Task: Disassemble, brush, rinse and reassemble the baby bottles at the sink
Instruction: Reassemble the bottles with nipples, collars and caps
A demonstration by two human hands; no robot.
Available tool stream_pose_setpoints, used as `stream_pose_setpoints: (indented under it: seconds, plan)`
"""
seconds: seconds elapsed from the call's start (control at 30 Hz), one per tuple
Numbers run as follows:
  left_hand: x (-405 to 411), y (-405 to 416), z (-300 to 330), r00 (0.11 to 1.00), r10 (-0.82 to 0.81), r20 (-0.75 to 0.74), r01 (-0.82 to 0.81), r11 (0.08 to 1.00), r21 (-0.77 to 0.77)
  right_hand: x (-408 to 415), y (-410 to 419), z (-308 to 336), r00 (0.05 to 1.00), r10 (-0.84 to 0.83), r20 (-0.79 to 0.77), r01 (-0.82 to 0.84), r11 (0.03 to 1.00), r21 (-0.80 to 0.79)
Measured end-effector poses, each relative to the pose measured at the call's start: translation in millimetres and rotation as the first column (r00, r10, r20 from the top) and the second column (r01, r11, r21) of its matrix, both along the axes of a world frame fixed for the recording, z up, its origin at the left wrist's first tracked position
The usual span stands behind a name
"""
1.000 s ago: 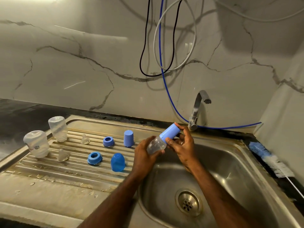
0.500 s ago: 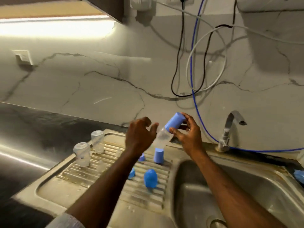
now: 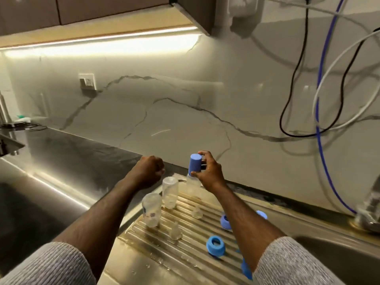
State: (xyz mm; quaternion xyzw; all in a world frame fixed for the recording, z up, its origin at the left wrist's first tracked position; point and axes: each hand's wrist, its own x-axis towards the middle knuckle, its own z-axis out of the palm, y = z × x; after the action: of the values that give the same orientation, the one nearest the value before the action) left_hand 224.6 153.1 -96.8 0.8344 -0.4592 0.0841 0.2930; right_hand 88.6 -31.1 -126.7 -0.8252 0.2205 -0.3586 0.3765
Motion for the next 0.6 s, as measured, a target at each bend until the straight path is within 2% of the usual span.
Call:
stream_pose_setpoints:
  seconds: [0.3, 0.6]
  plan:
    - [24, -3, -15, 0.998, -0.062, -0.014, 0.062, 0.998, 0.026, 48, -12, -23, 0.997, -0.049, -0.067, 0.05, 0.999, 0.019]
    - [16, -9, -13, 0.995, -0.105, -0.004, 0.105, 0.994, 0.01, 44, -16, -28, 0.986, -0.087, -0.139, 0.106, 0.985, 0.135]
